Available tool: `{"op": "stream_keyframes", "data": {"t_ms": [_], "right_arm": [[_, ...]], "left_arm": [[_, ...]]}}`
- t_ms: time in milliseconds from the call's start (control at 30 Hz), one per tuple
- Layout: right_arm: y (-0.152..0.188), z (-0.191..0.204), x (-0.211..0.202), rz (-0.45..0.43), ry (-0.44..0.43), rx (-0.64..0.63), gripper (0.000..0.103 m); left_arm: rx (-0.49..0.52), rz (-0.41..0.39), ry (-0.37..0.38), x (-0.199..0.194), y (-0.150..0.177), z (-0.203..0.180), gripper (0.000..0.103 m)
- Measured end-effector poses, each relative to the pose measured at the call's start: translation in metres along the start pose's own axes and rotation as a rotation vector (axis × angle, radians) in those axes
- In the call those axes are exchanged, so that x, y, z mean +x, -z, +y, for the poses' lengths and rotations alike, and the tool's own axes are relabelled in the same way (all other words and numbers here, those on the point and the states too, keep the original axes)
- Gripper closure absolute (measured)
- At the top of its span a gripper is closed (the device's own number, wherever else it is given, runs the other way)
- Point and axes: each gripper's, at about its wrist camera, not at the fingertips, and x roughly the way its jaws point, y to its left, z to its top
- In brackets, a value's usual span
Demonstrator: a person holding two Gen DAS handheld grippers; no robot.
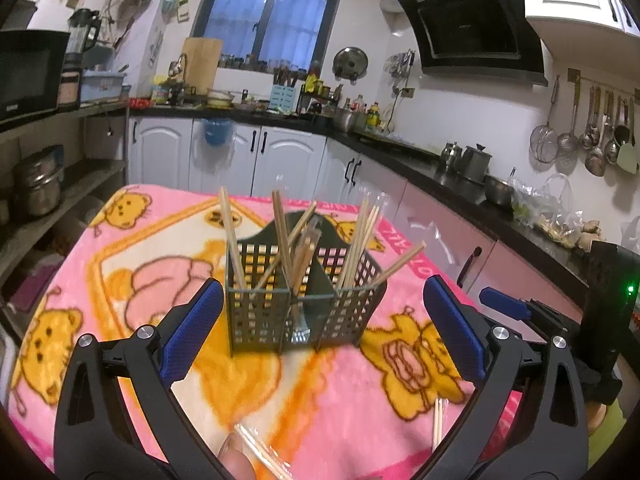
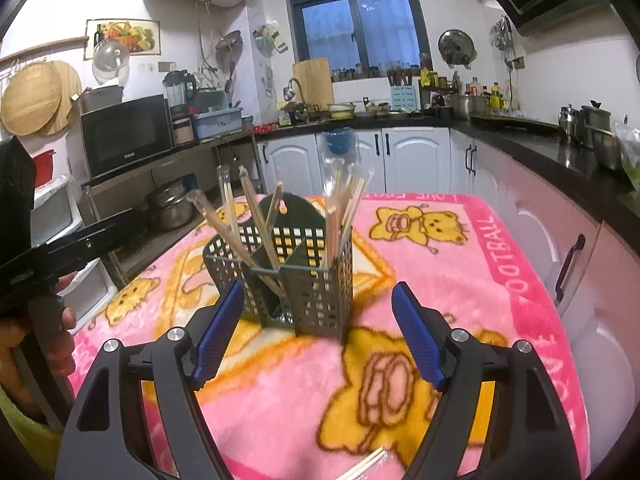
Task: Organize utensils
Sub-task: 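Move both grippers back toward the last wrapped chopsticks on the blanket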
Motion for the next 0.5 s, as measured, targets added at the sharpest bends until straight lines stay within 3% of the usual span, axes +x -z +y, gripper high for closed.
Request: {"op": "stream_keyframes", "data": {"t_ms": [500], "right_arm": [[0.032, -0.014, 0.005, 0.087, 0.024, 0.023, 0.029]], "left_arm": [[-0.086, 0.147, -0.031, 0.019, 0.05, 0.025, 0.011]]}}
